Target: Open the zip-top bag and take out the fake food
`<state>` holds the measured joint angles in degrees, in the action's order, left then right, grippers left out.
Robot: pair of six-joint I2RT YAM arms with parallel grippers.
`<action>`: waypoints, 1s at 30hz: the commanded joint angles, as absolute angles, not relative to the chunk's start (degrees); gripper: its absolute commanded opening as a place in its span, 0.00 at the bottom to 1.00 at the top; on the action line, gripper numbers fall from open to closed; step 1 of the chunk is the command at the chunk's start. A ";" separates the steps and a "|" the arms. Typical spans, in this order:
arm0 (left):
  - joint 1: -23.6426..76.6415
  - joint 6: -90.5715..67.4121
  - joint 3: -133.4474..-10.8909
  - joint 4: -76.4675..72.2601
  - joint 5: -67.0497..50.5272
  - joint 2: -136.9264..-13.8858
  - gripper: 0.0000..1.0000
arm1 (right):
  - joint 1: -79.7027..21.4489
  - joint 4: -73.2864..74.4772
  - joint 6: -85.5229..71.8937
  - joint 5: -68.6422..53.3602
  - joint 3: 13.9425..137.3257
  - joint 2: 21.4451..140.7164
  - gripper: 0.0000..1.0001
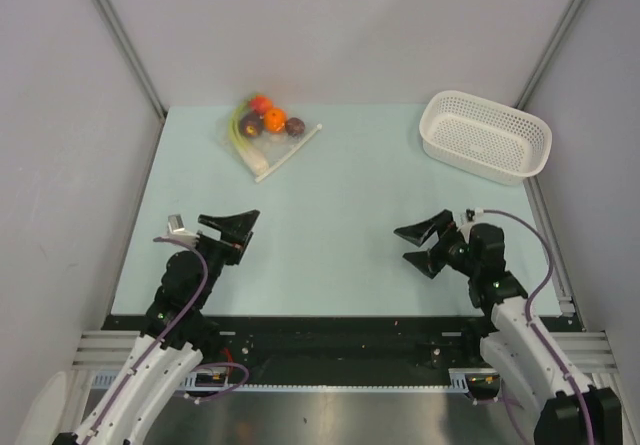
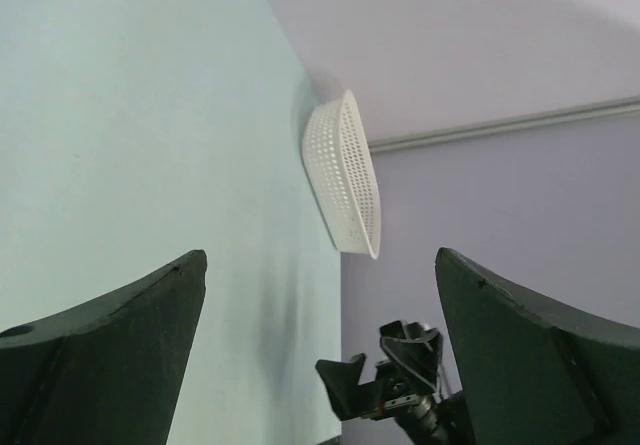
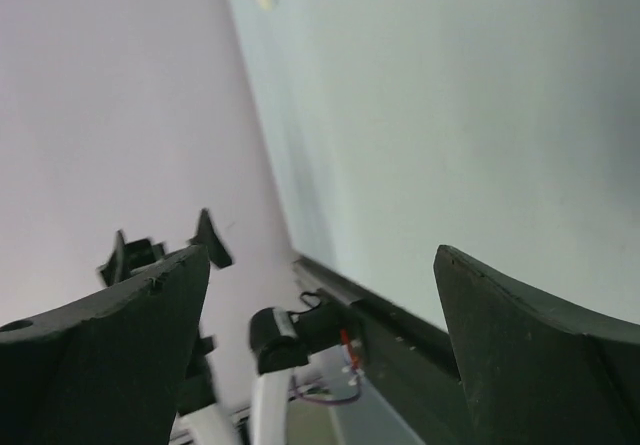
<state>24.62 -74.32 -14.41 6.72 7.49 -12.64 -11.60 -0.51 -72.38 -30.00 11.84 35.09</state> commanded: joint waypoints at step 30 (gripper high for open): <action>21.98 -14.69 -49.13 25.04 10.82 -50.09 1.00 | -22.41 -8.26 -46.58 -26.46 108.00 139.10 1.00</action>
